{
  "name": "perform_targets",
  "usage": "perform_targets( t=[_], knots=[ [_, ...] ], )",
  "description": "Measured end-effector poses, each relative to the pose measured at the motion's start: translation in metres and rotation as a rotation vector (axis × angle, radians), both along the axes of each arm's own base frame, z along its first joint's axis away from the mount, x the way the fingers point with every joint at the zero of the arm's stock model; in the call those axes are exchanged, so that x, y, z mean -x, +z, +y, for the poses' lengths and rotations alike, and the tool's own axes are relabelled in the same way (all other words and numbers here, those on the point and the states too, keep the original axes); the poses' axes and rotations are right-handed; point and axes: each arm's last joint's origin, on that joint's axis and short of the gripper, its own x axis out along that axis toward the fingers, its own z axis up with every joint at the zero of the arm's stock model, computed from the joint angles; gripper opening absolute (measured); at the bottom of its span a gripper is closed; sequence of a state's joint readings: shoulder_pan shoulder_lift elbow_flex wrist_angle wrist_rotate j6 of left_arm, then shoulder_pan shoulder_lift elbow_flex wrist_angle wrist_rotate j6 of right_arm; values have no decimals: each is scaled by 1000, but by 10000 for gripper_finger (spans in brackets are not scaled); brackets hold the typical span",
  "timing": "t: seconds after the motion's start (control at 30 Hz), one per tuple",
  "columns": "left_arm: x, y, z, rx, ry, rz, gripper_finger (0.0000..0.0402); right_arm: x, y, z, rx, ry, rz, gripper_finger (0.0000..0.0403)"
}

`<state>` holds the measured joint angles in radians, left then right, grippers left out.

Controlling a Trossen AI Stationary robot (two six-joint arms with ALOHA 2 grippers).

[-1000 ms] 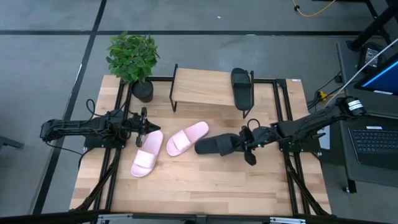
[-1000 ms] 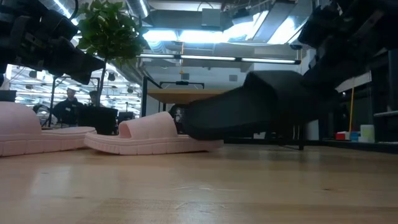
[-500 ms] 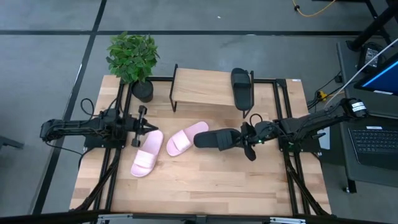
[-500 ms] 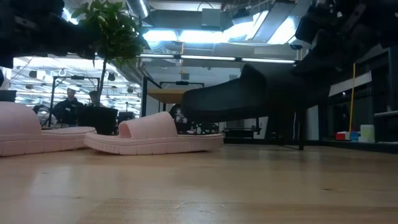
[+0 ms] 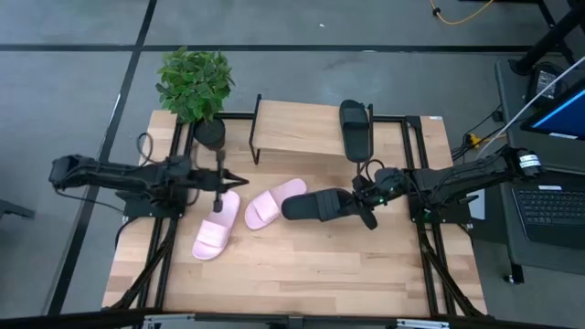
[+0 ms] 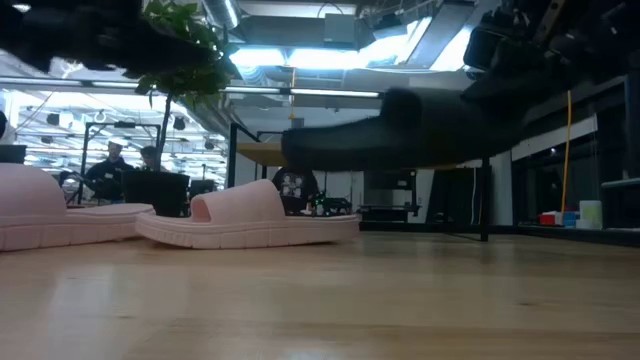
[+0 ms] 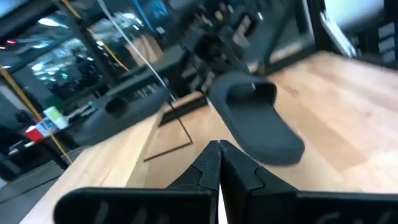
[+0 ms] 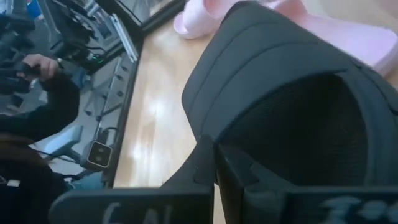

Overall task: Pick and place slides into the shelf
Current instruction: Put the black slide on the shelf

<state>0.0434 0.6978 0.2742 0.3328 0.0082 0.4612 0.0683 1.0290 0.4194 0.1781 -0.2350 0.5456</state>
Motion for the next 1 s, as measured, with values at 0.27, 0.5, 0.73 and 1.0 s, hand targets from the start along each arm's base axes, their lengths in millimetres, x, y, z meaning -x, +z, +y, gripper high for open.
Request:
perform_targets(
  t=[0.27, 0.5, 0.73, 1.0],
  knots=[
    [-46, 6, 5, -48, 81, 137, 0, 0, 0, 0, -16, 44, 1, 4],
    [-81, 17, 7, -13, 51, 121, 0, 1, 0, 2, -12, 107, -9, 4],
    [-112, 19, 8, 40, 46, 103, 0, 1, 0, 2, 1, 116, -13, 4],
    [-132, 9, 9, 78, 53, 150, 0, 1, 0, 3, -9, 141, -14, 4]
  ],
)
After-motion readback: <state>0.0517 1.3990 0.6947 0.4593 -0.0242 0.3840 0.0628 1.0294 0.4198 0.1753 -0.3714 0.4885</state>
